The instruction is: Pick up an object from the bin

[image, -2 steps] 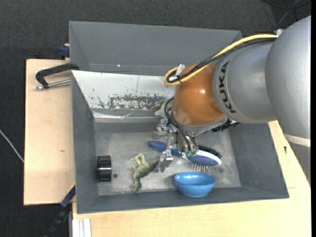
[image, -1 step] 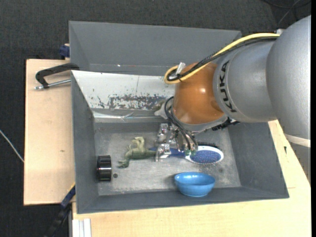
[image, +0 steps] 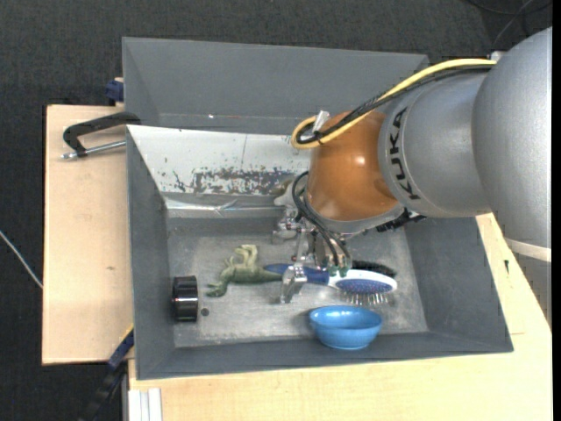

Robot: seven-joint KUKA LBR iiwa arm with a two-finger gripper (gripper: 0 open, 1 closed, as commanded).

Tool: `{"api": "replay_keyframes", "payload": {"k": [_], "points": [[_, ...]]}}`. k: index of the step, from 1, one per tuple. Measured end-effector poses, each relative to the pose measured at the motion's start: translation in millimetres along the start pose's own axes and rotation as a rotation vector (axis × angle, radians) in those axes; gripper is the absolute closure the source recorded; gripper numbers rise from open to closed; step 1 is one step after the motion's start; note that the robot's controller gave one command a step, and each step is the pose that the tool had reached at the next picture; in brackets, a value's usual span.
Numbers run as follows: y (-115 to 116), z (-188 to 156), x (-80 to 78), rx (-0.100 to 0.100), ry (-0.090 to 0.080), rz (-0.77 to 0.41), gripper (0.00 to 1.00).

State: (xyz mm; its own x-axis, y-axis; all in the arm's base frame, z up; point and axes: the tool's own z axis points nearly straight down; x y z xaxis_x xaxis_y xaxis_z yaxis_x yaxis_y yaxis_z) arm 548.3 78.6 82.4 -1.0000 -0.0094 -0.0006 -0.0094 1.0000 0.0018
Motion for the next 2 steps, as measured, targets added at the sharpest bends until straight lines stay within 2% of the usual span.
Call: {"api": "replay_keyframes", "payload": {"k": [1, 2], "points": [[0, 0, 0.1, 0.0, 0.0, 0.0, 1.0], [-26, -124, -6.3, 0.001, -0.012, 0.004, 1.0]]}}
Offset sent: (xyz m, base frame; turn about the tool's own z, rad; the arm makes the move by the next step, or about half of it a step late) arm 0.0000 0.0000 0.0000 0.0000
